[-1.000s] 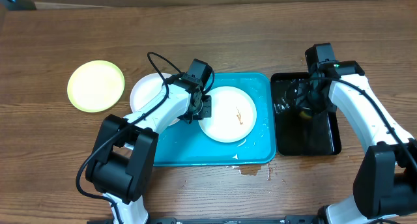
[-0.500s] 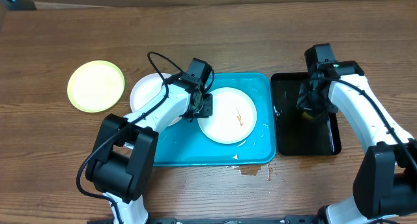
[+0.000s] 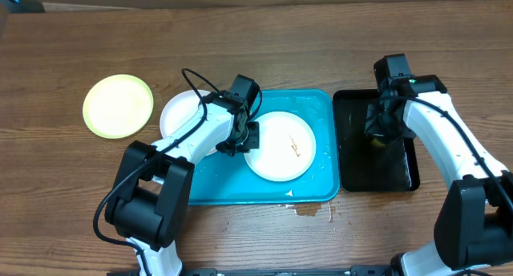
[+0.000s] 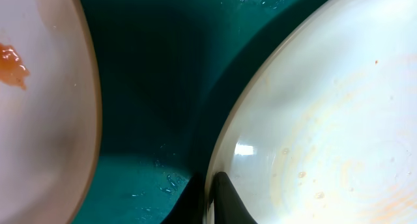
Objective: Clean dirty plates on tray and stack at the side
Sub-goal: 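Carry the sponge to the held white plate and wipe its surface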
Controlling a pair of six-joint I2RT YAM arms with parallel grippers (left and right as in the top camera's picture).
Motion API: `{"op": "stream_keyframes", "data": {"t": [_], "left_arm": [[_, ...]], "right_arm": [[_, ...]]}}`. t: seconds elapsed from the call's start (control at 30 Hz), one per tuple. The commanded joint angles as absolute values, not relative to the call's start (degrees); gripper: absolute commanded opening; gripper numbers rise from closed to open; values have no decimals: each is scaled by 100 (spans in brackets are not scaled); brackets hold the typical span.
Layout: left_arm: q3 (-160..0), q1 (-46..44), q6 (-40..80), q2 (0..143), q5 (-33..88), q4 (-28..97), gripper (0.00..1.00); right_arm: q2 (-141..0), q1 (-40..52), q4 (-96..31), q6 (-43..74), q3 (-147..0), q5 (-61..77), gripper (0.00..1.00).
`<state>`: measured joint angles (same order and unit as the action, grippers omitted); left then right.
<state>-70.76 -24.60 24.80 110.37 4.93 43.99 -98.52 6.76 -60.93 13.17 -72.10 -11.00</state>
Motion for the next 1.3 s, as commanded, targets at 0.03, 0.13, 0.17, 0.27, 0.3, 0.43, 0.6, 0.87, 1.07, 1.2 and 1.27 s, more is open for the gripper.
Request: {"op": "stream_keyframes", "data": {"t": [0.03,0.13,0.17,0.27,0.3,0.43,0.6,0.87,1.07,1.2,1.27], "left_arm": [[-7030,-2445,2593,11111,499,4462,4],[-7030,-2440,2593,11111,499,4456,4],[-7030,-2440,2593,11111,499,4456,4],[-7030,-2440,2593,11111,499,4442,4],[-7030,-2440,2593,11111,499,4431,4],[-7030,-2440,2593,11111,499,4425,4],[-7030,-2440,2589,11111,499,4434,4],[-7030,-2440,2578,11111,567,4434,4],[-7030,-2440,2574,11111,602,4442,5],[-7030,-2440,2574,11111,602,4440,5],[-7030,-2440,2574,11111,602,4440,6]], "right_arm": [[-9749,899,-6077,1153,-7452,-1273,4],[-9749,1096,-6071,1149,-7463,-1347,4],[-9749,1170,-6053,1146,-7463,-1295,4],[-9749,1457,-5874,891,-7472,-473,4],[-9749,1566,-5789,891,-7472,-193,4],[-9751,2080,-5382,1072,-7470,222,4],[-9850,2718,-4864,1385,-7461,-165,4],[-10530,3483,-4783,1588,-7459,-1273,4],[-10947,3627,-4788,1872,-7459,-1704,4],[-11041,3627,-4823,1979,-7459,-1640,14],[-11041,3627,-4805,1979,-7459,-1643,19]]}}
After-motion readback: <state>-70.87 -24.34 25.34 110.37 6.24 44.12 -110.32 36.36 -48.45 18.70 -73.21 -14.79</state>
